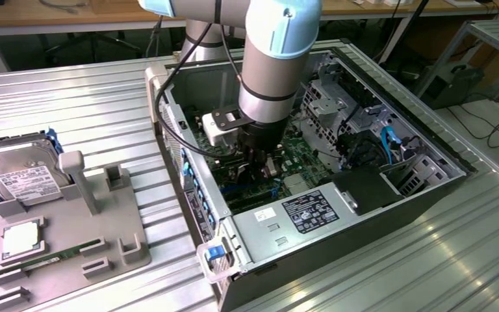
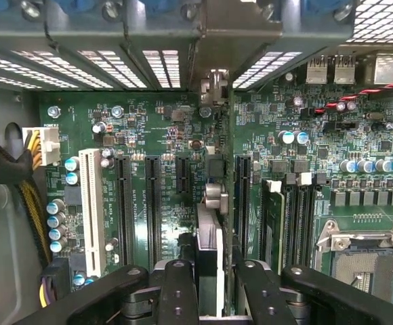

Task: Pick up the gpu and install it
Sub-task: 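Insert the gpu into the slot, then press down on the gpu until it lock into place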

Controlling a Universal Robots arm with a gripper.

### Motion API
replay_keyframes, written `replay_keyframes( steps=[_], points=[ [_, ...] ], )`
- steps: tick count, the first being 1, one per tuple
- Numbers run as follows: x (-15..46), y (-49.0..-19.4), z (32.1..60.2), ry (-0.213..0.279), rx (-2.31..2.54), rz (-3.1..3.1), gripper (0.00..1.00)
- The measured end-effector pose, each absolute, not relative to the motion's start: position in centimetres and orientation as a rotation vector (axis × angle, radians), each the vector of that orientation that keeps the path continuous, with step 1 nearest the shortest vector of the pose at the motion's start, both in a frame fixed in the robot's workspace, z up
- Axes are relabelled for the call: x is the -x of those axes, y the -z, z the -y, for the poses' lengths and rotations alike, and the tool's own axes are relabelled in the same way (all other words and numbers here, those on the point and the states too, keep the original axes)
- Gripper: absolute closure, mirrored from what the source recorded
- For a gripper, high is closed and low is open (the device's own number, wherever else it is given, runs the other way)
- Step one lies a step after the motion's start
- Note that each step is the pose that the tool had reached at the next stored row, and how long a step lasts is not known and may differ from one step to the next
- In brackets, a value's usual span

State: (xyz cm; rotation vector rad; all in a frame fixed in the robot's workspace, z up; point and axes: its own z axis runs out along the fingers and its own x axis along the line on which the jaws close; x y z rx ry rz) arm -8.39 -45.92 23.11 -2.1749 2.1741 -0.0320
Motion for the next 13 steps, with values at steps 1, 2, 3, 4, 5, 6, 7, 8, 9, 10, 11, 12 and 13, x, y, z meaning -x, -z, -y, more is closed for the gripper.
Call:
replay_keyframes(
  steps=[1, 2, 3, 4, 5, 6, 7, 8, 9, 10, 11, 12, 13],
  points=[
    [8.39, -23.03, 45.92, 0.032, 2.175, -2.174, 0.72],
    [8.39, -22.97, 45.92, 0.031, 2.174, -2.174, 0.72],
    [8.38, -22.96, 45.91, 0.031, 2.174, -2.174, 0.72],
    [8.39, -22.96, 45.91, 0.031, 2.174, -2.174, 0.72],
    [8.39, -22.96, 45.91, 0.031, 2.174, -2.174, 0.72],
    [8.38, -22.96, 45.91, 0.031, 2.174, -2.174, 0.72],
    [8.38, -22.96, 45.91, 0.031, 2.174, -2.174, 0.72],
    [8.38, -22.96, 45.91, 0.031, 2.174, -2.174, 0.72],
    [8.38, -22.96, 45.91, 0.031, 2.174, -2.174, 0.72],
    [8.38, -22.96, 45.91, 0.031, 2.174, -2.174, 0.72],
    [8.38, -22.96, 45.91, 0.031, 2.174, -2.174, 0.72],
    [8.38, -22.96, 45.91, 0.031, 2.174, -2.174, 0.72],
    [8.38, -22.96, 45.91, 0.031, 2.174, -2.174, 0.72]
  ],
)
